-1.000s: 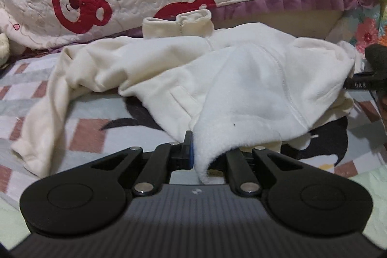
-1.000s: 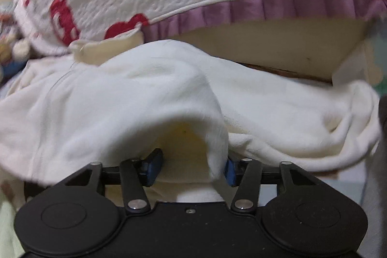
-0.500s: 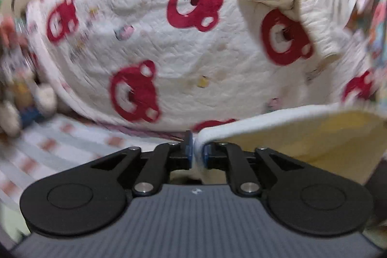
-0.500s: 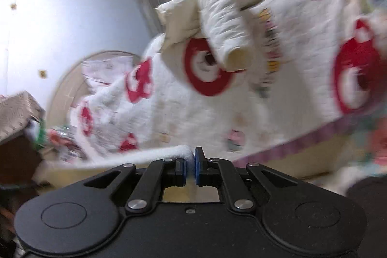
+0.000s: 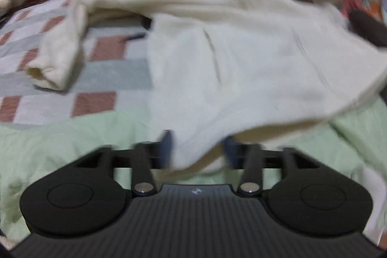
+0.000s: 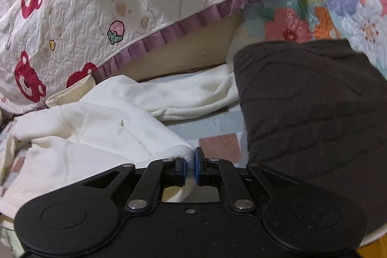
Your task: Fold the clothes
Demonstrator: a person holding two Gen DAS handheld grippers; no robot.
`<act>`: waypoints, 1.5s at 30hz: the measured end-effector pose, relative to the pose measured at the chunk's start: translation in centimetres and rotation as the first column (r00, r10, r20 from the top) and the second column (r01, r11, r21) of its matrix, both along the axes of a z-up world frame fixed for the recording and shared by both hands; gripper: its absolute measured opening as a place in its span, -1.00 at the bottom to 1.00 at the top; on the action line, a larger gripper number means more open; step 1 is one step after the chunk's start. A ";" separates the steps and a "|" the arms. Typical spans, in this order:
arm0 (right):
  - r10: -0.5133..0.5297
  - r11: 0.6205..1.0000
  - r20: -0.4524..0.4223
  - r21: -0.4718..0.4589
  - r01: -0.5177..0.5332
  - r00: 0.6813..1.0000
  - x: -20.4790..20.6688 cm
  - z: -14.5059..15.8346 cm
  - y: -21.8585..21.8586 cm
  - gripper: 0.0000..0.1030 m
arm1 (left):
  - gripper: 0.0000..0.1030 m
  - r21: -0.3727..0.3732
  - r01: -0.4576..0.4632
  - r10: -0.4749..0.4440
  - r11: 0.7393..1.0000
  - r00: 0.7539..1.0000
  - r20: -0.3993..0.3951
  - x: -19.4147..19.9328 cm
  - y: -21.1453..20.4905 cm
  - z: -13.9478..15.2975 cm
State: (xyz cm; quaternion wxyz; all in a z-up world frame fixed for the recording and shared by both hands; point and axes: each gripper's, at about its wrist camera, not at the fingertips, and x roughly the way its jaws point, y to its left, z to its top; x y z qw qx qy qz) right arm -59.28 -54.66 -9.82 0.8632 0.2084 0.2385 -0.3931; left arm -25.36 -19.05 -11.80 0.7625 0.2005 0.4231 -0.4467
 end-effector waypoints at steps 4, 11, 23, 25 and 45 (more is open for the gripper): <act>0.025 0.995 -0.059 -0.092 -0.030 0.998 0.5 0.7 0.6 -0.85 | 0.11 0.060 -0.065 0.055 0.996 0.988 0.147 -1.1 -0.2 0.4; 0.030 0.984 -0.145 -0.168 -0.054 0.989 0.4 0.2 1.5 -0.85 | 0.64 0.028 -0.207 0.205 0.978 0.977 0.048 2.5 1.8 0.1; 0.107 0.978 -0.137 -0.164 -0.129 0.985 -0.3 -0.9 1.6 -0.83 | -0.41 0.059 -0.065 0.060 0.996 0.996 0.073 2.5 -1.5 -1.2; 0.112 0.976 -0.151 -0.168 -0.137 0.982 -0.1 -1.4 1.6 -0.78 | -0.49 0.084 -0.062 0.056 0.994 0.996 0.072 2.8 -2.1 -1.2; 0.266 0.942 -0.025 -0.207 -0.265 0.964 -1.6 -0.1 4.6 -0.88 | -0.86 -0.274 -0.141 0.249 0.951 0.876 0.413 3.5 1.5 17.4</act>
